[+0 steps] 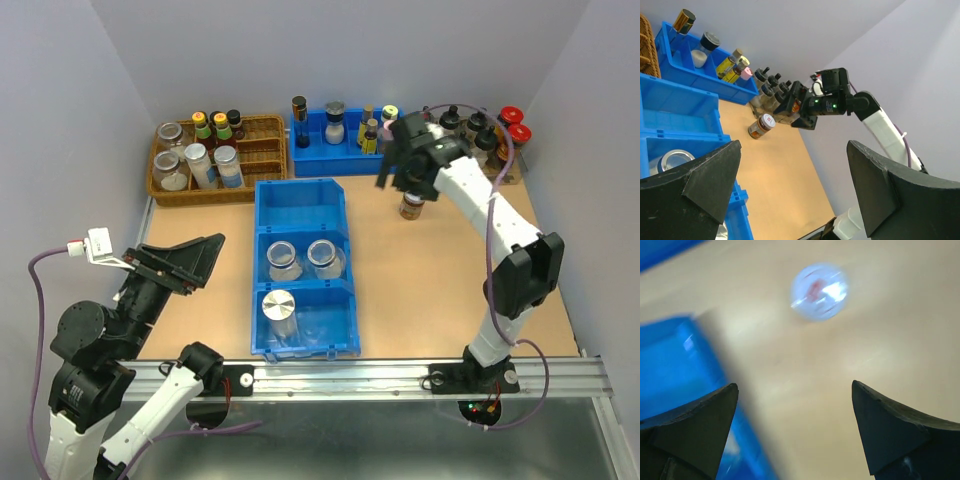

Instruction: Organize the condiment bottles

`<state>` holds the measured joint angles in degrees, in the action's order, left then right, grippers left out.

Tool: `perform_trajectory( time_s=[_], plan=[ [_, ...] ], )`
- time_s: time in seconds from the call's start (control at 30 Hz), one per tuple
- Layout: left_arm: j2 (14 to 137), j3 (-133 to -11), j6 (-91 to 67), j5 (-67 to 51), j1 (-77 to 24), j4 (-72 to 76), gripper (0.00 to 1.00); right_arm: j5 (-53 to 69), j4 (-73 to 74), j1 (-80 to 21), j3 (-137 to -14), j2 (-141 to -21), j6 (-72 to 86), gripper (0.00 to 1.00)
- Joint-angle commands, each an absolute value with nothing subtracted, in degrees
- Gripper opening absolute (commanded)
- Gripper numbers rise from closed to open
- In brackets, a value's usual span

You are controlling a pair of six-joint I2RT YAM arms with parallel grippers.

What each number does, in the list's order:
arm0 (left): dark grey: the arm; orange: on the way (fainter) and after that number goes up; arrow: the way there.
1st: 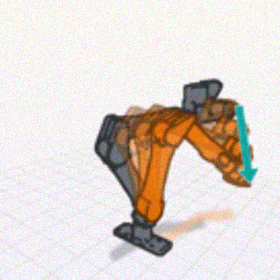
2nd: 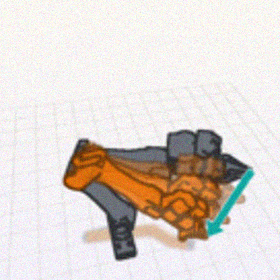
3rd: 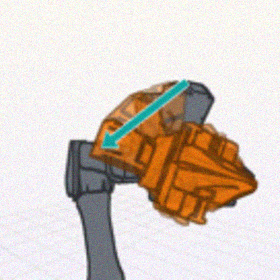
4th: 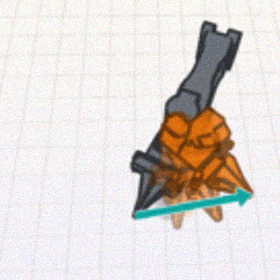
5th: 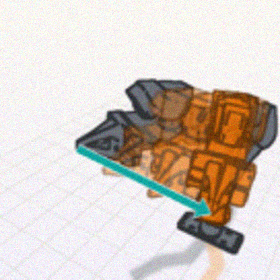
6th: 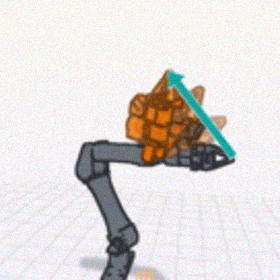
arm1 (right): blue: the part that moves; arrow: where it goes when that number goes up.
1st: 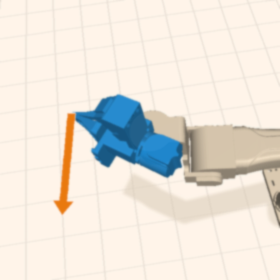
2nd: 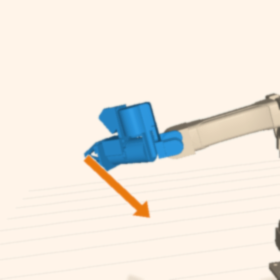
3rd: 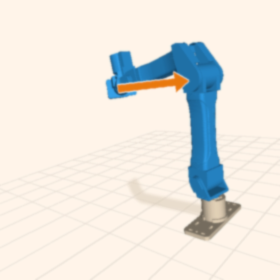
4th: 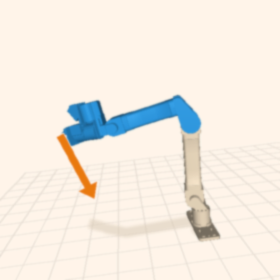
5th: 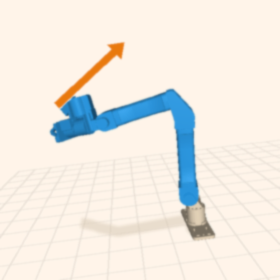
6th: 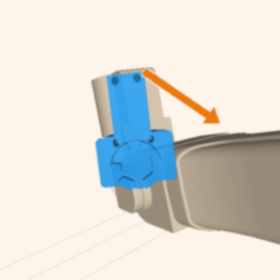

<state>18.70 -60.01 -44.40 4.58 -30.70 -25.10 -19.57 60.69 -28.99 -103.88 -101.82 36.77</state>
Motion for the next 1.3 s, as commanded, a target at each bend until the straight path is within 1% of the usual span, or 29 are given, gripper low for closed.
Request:
perform_trajectory(
  time_s=[0.0, 0.2, 0.33, 0.43, 0.63, 0.8, 1.0, 1.1, 1.23, 1.27],
  plan=[
    [20.39, -59.76, -43.33, 3.69, -30.85, -21.45, 0.98, -21.18, 59.33, -21.38, -104.76, -104.67, 31.39, 1.00],
    [20.92, -60.21, -43.33, 3.87, -30.85, -21.53, 0.98, -17.85, 59.24, -14.78, -113.10, -113.71, 28.83, 1.00],
    [20.48, -60.29, -43.42, 4.39, -30.76, -22.50, 0.98, -15.39, 59.24, -12.49, -117.85, -118.28, 26.99, 1.00],
    [20.22, -60.38, -43.42, 4.66, -30.76, -22.85, 0.98, -15.03, 59.24, -11.78, -119.00, -120.32, 26.46, 1.00],
    [20.04, -60.38, -43.51, 4.83, -30.85, -23.12, 0.98, -12.93, 59.24, -11.07, -116.64, -123.22, 25.93, 1.00],
    [20.48, -60.29, -43.16, 4.92, -30.85, -22.94, 0.98, -9.85, 58.27, -10.99, -113.12, -121.91, 26.02, 1.00],
    [21.00, -59.68, -43.07, 3.96, -30.85, -21.27, 0.98, -9.40, 58.09, -11.07, -112.59, -122.87, 24.61, 0.99],
    [21.01, -59.50, -43.07, 3.69, -30.85, -20.92, 0.98, -10.02, 58.01, -11.07, -111.62, -123.22, 24.87, 0.96],
    [20.57, -59.59, -43.07, 4.13, -30.85, -21.53, 0.98, -9.76, 57.75, -11.07, -109.17, -123.57, 25.14, 0.79],
    [20.31, -59.59, -43.07, 4.30, -30.76, -21.62, 0.98, -9.67, 57.57, -10.99, -108.81, -123.66, 25.14, 0.77]
  ],
)
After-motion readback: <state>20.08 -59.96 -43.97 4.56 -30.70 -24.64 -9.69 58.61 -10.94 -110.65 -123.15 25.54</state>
